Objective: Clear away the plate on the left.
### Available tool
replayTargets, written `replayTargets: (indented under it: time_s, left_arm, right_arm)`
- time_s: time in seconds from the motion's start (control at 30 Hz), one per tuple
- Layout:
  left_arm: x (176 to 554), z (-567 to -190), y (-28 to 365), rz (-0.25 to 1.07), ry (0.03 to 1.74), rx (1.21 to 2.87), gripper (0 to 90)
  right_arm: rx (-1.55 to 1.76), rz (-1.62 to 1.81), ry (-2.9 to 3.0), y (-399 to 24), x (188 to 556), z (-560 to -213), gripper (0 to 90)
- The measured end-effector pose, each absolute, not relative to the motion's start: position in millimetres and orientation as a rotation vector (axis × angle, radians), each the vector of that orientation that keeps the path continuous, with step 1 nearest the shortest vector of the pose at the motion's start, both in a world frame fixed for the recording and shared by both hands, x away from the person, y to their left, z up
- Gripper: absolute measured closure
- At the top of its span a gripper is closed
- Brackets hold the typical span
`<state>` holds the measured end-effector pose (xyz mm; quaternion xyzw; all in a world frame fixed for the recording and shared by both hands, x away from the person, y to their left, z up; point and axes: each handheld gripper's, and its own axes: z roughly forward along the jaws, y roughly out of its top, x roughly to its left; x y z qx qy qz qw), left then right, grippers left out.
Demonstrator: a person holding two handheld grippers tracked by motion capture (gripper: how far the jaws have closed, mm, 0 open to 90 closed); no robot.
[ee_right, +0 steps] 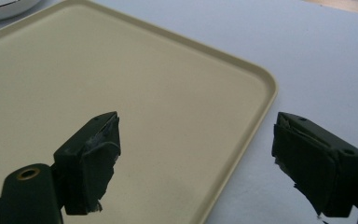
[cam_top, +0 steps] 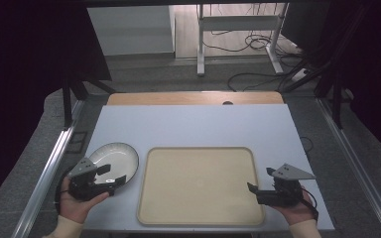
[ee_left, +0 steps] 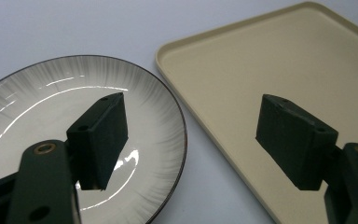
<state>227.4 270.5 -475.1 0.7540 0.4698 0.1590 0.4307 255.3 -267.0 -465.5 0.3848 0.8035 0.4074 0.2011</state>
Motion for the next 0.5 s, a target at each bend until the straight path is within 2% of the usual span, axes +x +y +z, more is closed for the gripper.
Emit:
replayTargets:
  time_s: [0.5]
  left_arm:
    - [231.7,-476.5,264.4,0.388,1.153,1.908,22.6]
  right_arm:
    - [1.087,1.159,2.228,-268.9,255.9,-466.5,17.0]
